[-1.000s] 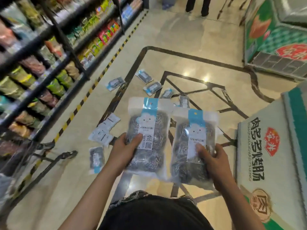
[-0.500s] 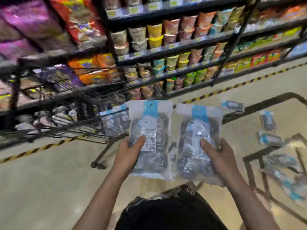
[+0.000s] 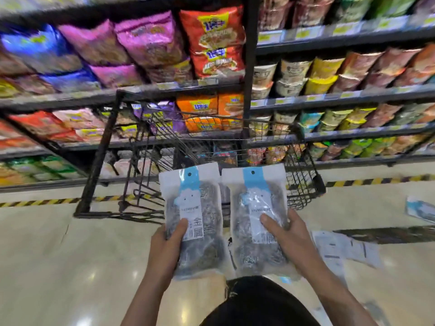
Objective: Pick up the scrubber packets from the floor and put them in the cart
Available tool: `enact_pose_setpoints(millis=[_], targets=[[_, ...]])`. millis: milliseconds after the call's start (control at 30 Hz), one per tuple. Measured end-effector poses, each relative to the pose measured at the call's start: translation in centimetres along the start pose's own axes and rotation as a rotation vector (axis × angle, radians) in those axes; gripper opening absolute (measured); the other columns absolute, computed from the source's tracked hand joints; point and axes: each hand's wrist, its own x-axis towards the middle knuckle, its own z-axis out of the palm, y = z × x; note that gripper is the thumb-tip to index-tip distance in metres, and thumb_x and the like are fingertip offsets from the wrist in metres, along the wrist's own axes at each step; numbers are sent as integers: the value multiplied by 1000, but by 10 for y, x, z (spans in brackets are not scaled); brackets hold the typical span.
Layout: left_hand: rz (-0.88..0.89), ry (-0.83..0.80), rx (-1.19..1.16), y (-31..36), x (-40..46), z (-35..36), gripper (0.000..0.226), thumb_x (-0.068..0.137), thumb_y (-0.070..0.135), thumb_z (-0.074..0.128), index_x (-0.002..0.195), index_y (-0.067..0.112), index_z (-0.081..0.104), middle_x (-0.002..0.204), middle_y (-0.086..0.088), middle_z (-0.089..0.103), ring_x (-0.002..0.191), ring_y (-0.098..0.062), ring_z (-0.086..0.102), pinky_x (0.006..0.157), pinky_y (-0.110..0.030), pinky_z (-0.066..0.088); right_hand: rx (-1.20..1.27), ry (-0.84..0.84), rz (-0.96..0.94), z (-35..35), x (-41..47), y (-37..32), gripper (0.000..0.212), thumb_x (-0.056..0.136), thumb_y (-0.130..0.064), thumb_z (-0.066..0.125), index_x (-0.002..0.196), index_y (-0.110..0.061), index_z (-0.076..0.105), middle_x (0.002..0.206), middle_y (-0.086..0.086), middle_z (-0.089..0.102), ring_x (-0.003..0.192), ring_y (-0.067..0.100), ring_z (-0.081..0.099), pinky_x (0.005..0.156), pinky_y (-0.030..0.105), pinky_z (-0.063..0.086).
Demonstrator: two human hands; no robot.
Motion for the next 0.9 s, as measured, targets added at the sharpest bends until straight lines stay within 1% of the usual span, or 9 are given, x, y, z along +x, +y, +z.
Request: enact_pose_setpoints(millis=[67,167,267,433,533,633,733,833,900], targets=[[-9,1,33,17,39,9,24,95,30,70,111,11,73,94,-6,82,82,-22,79,69,-35,60,12,-23,4,14,45,-5,38,83,-34,82,115,-23,66,105,-5,76,85,3,74,66,17,57],[-36,-26,81,47,99,23,25,96,33,70,112,14,71,95,-2,82,83,-20,79,67,-34,61,38,-16,59,36,111,-18,74,74,-59,83,133,-23,56,122,-4,71,104,14,70,86,38,59],[-40,-24,108,68,164,41,27,96,30,69,115,11,69,98,-6,81,81,-19,79,59,-26,60,49,19,78,54,173,-34,61,78,-49,82,127,-20,59,115,-3,72,101,14,70,82,33,57],[-95,-32,95,62,259,89,25,96,31,70,112,11,68,100,-7,79,75,-12,77,57,-21,57,5,32,126,61,259,-30,69,72,-59,83,127,-24,59,113,-5,74,100,13,73,88,40,58],[-174,-31,98,30,299,127,32,96,35,71,115,9,65,103,-6,77,82,-14,73,57,-21,55,-69,40,173,47,302,-9,57,78,-49,83,122,-21,59,103,-9,73,81,0,71,74,30,54],[-226,-52,132,-21,334,167,39,93,39,72,112,6,67,101,-8,76,79,-14,70,58,-22,54,-113,133,246,20,336,29,39,83,-38,82,112,-23,61,100,-3,72,81,14,71,66,30,57],[-322,-101,188,-88,366,201,58,84,57,75,105,4,69,99,-13,74,83,-21,70,74,-35,56,-187,240,357,-10,369,82,34,86,-24,81,94,-20,48,79,2,62,54,8,63,42,20,48],[-351,-148,205,-137,382,230,23,91,45,74,93,23,68,91,-5,70,82,-20,67,81,-43,57,-290,282,429,-33,398,138,57,69,-42,93,93,-17,48,80,4,68,68,17,70,57,28,57],[-348,-127,173,-149,390,246,8,99,27,69,100,26,61,78,3,69,66,-9,67,67,-32,60,-373,240,475,-42,414,175,65,65,-57,90,99,-14,57,81,0,75,73,19,72,67,37,60]])
